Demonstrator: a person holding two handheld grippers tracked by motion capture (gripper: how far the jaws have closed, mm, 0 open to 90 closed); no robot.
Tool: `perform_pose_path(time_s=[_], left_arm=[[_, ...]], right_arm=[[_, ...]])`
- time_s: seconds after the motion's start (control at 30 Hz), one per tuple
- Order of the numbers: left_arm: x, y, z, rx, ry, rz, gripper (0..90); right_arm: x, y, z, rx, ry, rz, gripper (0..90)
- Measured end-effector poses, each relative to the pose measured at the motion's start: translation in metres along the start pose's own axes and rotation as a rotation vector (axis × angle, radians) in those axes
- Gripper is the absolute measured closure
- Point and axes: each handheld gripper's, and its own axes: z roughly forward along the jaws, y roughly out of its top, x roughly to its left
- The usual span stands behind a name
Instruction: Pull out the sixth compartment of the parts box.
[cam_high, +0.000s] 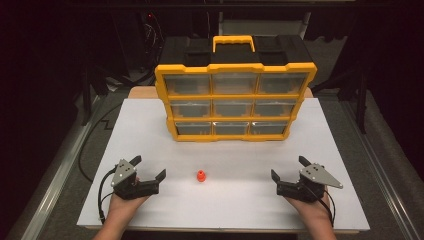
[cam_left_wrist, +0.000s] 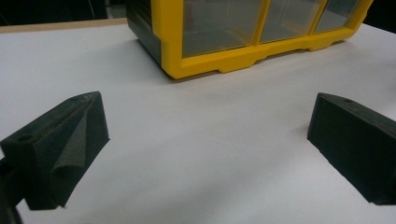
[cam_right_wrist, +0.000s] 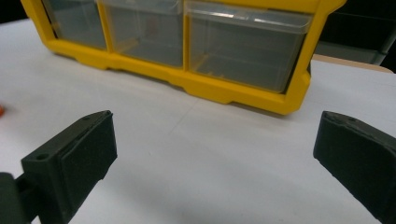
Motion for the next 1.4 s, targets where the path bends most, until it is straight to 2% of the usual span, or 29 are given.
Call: perform_pose_path(time_s=[0.13,0.33,0.57,0.73,0.87,1.0,1.03,1.2,1.3,1.4], left_arm=[[0.0,0.001,-0.002,-0.021,-0.001,-0.018,0.2],[0.001,0.0,-0.001,-0.024,-0.001,-0.022,0.2],[0.0,0.0,-0.002,-0.029,-0.014,-0.014,0.1],[0.0,-0.001,0.0,-0.026,-0.018,-0.01,0.1],[-0.001,-0.001,0.0,-0.029,-0.02,0.0,0.1],[-0.001,-0.001,0.001,-0.027,-0.028,-0.011,0.2],[-0.001,-0.002,0.002,-0.023,-0.032,-0.01,0.2],[-0.001,-0.002,0.003,-0.016,-0.027,0.001,0.1],[0.0,-0.001,0.003,-0.016,-0.021,-0.003,0.1],[0.001,-0.001,0.002,-0.017,-0.015,-0.008,0.1]], right_arm=[[-0.002,-0.002,-0.001,-0.004,-0.002,0.021,0.0],[-0.008,-0.001,-0.004,-0.015,-0.022,0.04,0.0],[-0.013,0.0,-0.002,-0.007,-0.05,0.038,0.0],[-0.016,0.001,0.003,-0.003,-0.048,0.03,0.0],[-0.021,0.005,0.013,0.005,-0.053,0.051,0.0],[-0.024,0.008,0.021,0.017,-0.071,0.052,0.0],[-0.027,0.01,0.027,0.036,-0.068,0.055,0.0],[-0.03,0.013,0.039,0.042,-0.077,0.039,0.0],[-0.032,0.018,0.052,0.051,-0.08,0.046,0.0],[-0.032,0.021,0.057,0.056,-0.082,0.042,0.0]])
